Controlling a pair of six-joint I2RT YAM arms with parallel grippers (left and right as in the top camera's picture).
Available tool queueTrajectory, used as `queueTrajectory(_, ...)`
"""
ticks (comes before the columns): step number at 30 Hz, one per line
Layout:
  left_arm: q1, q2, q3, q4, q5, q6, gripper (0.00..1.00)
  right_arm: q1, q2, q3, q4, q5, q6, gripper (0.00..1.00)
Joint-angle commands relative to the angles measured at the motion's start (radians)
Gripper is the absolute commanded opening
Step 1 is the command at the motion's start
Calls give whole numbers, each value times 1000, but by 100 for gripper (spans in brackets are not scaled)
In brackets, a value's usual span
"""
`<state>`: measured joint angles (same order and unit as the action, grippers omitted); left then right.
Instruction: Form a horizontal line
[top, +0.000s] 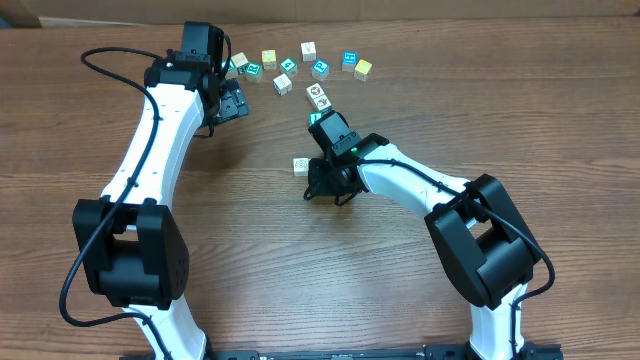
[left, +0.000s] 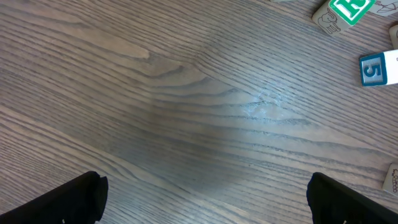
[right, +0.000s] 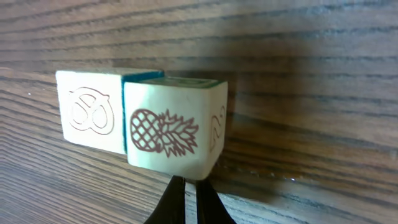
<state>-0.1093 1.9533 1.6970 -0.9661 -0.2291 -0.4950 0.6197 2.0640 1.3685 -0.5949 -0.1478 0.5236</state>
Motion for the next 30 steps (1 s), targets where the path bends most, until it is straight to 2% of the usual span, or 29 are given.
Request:
queueTrajectory(1,-2,13,24,-2,-14,1,100,0,11,-6,10,16,3,4)
queueTrajectory(30,-2,13,24,-2,-14,2,100,1,11,-6,40,49,4,4)
